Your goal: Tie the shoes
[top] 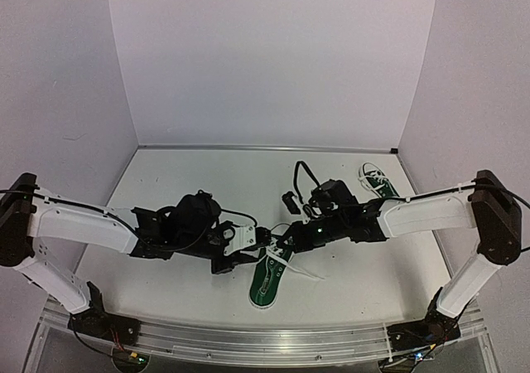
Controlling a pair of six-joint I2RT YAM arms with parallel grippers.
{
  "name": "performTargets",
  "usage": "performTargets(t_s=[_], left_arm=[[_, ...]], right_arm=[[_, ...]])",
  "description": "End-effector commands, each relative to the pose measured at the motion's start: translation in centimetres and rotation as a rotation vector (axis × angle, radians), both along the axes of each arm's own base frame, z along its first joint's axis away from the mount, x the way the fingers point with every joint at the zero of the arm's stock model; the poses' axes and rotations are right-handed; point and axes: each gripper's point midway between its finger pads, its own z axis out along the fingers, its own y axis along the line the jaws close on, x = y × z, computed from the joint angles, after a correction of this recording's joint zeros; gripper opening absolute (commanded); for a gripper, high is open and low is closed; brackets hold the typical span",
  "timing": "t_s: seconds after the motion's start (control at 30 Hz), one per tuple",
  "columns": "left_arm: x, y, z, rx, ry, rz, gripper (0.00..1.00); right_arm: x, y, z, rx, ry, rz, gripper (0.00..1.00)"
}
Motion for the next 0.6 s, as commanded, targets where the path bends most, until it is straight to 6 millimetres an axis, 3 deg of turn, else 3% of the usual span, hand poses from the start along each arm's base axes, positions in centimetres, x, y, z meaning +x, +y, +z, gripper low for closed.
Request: performTargets(t_s=[0.0, 0.57], left_arm=[[0.8, -1.2, 1.0, 0.056, -0.143, -0.091, 0.22], [2.3, -3.6, -1.1, 0.175, -0.222, -0.139, 0.17]], right_arm=[[0.5, 0.6, 1.5, 0.048, -0.03, -0.017, 0.0], [0.6, 0.7, 1.1, 0.044, -0.012, -0.024, 0.0]])
